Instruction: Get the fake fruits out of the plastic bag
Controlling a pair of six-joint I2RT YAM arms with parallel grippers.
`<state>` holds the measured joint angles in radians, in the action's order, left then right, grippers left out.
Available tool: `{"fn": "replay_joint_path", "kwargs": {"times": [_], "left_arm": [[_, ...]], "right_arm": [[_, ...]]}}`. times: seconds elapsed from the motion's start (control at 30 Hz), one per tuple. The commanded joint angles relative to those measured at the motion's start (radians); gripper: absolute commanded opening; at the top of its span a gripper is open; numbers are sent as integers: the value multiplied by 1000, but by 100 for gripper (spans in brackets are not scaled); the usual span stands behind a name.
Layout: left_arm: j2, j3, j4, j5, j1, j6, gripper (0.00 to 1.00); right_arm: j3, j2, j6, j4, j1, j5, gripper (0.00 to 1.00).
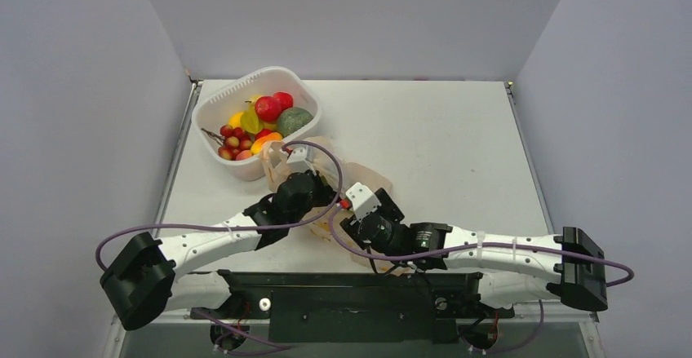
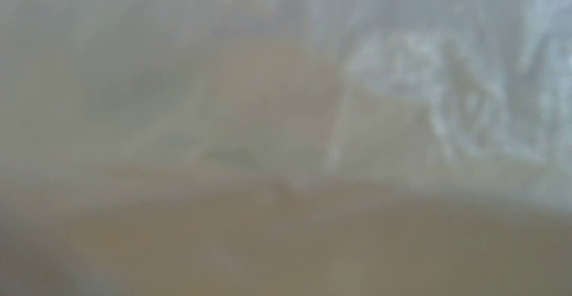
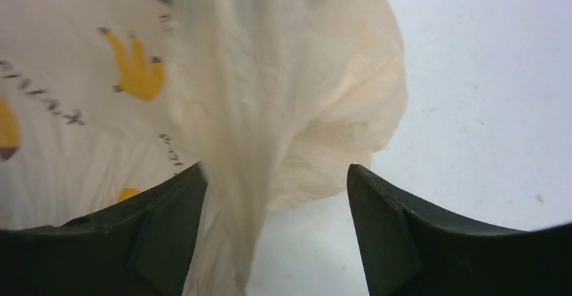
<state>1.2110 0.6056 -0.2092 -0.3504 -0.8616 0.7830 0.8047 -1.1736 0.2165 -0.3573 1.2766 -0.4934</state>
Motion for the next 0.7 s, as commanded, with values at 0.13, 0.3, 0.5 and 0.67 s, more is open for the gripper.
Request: {"fn": "replay_joint_path", "kwargs": {"times": [0.13,0.3,0.5,0.67], "left_arm": [[-41,-98,-108,37,8,-30,89],[49,-176,-337,75,-6,-115,73],[222,-126,-503,-2,-68,-187,69],[277,-118,-609,-93,-130,-237,83]], "right_arm": [[-35,-2,153,179,-46,-343,2],[-83,55,274,236,-69,-34,0],[-194,107,383,300,-76,31,0],[-311,194,404,342,-120,75,0]]}}
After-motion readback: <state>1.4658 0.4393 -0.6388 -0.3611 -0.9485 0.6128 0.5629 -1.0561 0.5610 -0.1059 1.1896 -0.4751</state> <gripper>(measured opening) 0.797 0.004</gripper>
